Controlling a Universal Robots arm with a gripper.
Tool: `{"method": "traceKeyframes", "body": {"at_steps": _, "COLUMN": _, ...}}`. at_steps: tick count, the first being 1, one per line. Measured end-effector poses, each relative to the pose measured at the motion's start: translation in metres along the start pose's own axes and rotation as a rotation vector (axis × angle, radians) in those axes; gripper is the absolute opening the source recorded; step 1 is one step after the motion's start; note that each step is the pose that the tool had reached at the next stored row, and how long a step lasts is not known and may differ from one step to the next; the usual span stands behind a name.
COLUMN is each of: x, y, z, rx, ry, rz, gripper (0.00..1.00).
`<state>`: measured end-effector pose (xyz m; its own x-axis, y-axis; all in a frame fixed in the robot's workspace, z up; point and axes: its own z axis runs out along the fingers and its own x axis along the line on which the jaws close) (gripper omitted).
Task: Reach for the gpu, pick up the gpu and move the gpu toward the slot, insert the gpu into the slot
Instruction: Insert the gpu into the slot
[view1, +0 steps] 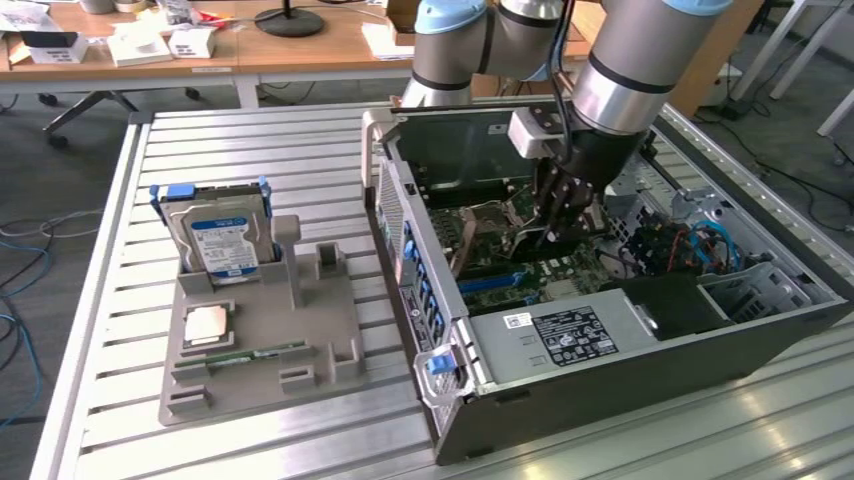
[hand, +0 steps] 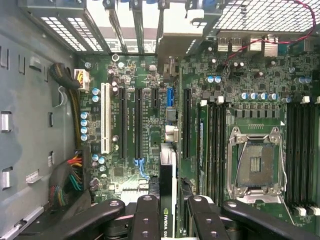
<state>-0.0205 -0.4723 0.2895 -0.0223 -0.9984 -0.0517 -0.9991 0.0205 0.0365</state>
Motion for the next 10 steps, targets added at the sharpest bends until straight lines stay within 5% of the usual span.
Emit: {"method": "traceKeyframes", "body": {"at_steps": 10, "x": -0.0018, "y": 0.0052, "z": 0.0061, "rx": 0.0114, "ry": -0.0002, "rz": -0.009, "gripper": 0.26}}
